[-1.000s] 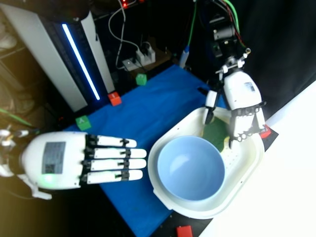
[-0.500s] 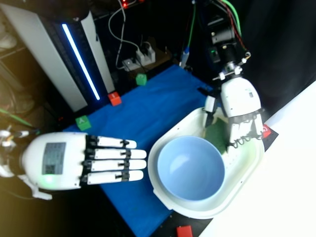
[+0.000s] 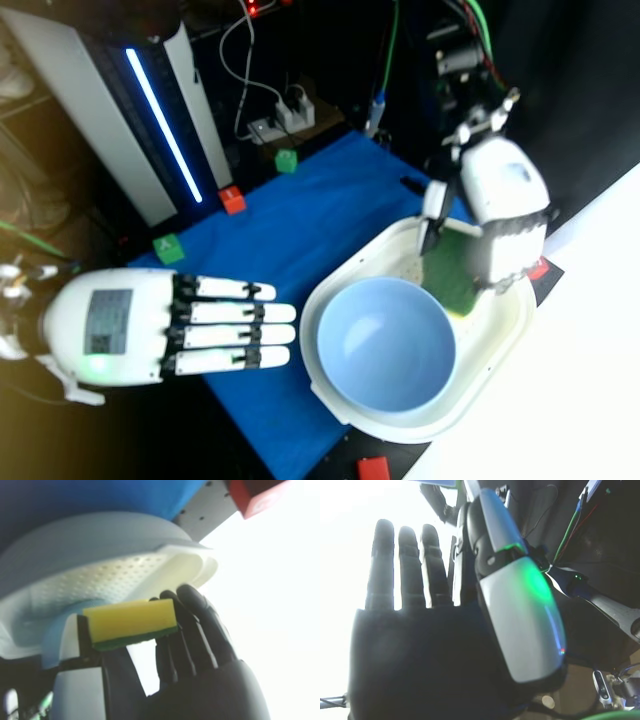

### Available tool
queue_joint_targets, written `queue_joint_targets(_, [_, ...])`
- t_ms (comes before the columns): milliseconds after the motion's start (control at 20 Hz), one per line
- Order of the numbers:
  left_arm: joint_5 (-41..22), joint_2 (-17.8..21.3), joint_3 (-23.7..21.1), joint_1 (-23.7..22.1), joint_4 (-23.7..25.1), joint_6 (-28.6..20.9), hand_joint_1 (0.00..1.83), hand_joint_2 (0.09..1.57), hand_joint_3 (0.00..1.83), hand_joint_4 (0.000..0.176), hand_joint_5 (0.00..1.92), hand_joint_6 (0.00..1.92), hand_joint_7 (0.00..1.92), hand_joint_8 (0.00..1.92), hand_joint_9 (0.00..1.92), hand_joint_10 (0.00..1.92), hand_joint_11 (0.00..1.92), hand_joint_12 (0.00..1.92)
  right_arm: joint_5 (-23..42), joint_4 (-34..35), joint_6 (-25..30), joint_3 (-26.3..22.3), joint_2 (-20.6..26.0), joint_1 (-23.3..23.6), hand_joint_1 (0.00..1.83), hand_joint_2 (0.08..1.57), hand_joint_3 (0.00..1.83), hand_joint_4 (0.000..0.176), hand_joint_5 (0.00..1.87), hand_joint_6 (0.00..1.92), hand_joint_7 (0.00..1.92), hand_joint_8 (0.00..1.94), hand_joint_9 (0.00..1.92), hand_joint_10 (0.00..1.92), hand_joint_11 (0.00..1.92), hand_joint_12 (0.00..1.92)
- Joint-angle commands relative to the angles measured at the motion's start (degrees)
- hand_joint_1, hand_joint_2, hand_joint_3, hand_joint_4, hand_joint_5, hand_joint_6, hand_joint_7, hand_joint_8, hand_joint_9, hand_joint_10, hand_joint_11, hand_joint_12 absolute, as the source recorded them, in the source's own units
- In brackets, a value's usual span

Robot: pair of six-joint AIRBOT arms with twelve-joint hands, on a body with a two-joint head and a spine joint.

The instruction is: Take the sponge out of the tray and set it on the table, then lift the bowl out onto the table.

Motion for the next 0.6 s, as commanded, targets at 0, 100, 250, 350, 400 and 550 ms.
queue_joint_targets(0, [-8.25, 1.47, -1.24, -0.91, -0.07, 0.12, 1.36, 1.18, 0.0, 0.0, 0.68, 1.17, 0.87, 1.22, 0.88, 1.37, 0.51, 1.43, 5.59, 3.29, 0.52, 0.0, -0.05, 0.82, 1.12, 1.31, 0.01, 0.056, 0.7, 0.0, 0.23, 0.0, 0.13, 0.0, 0.0, 0.42])
queue_joint_targets(100, [-11.01, 6.03, -5.94, -0.9, 0.98, 0.12, 1.37, 1.16, 0.0, 0.0, 0.72, 1.09, 0.89, 1.21, 0.92, 1.31, 0.63, 1.36, 5.59, 3.31, 0.93, -0.06, 0.0, 0.82, 1.11, 1.31, 0.0, 0.047, 0.71, 0.0, 0.23, 0.0, 0.13, 0.0, 0.0, 0.4])
queue_joint_targets(250, [-14.99, 12.72, -13.73, -0.42, 4.41, 0.12, 1.26, 1.18, 0.0, 0.0, 0.74, 1.13, 0.92, 1.27, 0.86, 1.21, 0.68, 1.48, 5.59, 3.43, 1.64, -0.19, 0.03, 0.82, 1.06, 1.33, 0.01, 0.059, 0.7, 0.0, 0.22, 0.0, 0.13, 0.0, 0.0, 0.4])
queue_joint_targets(350, [-18.9, 17.9, -20.25, 1.5, 8.53, -2.14, 1.34, 1.17, 0.0, 0.0, 0.7, 1.15, 0.9, 1.19, 0.92, 1.27, 0.71, 1.5, 5.59, 3.43, 1.97, -0.32, 0.11, 0.82, 1.12, 1.31, 0.0, 0.051, 0.7, 0.0, 0.23, 0.0, 0.14, 0.0, 0.02, 0.42])
queue_joint_targets(400, [-21.21, 20.3, -22.72, 2.85, 11.6, -5.85, 1.38, 1.13, 0.0, 0.0, 0.73, 1.13, 0.97, 1.02, 1.01, 1.18, 0.79, 1.35, 5.59, 3.43, 2.03, -0.33, 0.16, 0.82, 1.11, 1.3, 0.0, 0.047, 0.71, 0.01, 0.25, 0.01, 0.15, 0.01, 0.01, 0.42])
queue_joint_targets(550, [-27.48, 24.76, -26.82, 7.21, 17.98, -16.8, 1.37, 1.13, 0.0, 0.0, 0.73, 1.14, 0.99, 1.0, 0.97, 1.22, 0.74, 1.36, 5.59, 3.64, 2.31, -0.44, 0.22, 0.82, 1.05, 1.31, 0.0, 0.056, 0.72, 0.01, 0.25, 0.0, 0.16, 0.0, 0.01, 0.4])
